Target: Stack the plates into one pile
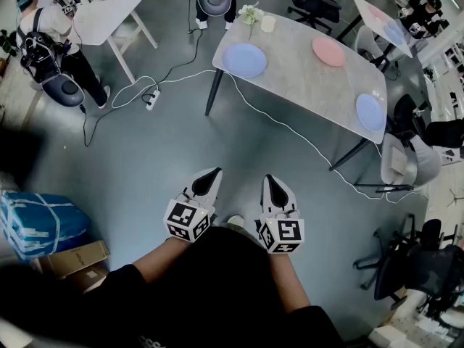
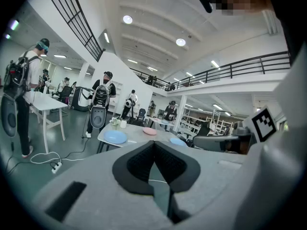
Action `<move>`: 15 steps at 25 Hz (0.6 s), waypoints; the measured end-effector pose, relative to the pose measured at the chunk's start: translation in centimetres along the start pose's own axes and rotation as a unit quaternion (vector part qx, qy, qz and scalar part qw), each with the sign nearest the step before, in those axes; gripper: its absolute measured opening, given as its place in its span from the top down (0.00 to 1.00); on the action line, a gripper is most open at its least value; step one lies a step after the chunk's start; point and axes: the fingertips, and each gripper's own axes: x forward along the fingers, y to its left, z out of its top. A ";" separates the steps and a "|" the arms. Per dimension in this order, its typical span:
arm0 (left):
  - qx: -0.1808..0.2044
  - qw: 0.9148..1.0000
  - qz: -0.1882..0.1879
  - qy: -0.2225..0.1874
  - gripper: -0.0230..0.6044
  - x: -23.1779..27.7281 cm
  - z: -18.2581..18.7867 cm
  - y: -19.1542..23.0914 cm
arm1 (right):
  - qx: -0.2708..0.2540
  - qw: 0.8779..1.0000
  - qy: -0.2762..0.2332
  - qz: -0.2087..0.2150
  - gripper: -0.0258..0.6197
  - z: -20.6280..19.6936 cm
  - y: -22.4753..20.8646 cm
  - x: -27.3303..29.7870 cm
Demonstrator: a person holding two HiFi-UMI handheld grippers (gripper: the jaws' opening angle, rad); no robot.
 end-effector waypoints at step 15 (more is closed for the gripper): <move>0.010 0.997 0.062 -0.038 0.94 -2.7 0.6 2.8 | 0.009 0.998 -0.024 0.057 0.94 -0.9 1.8 -0.5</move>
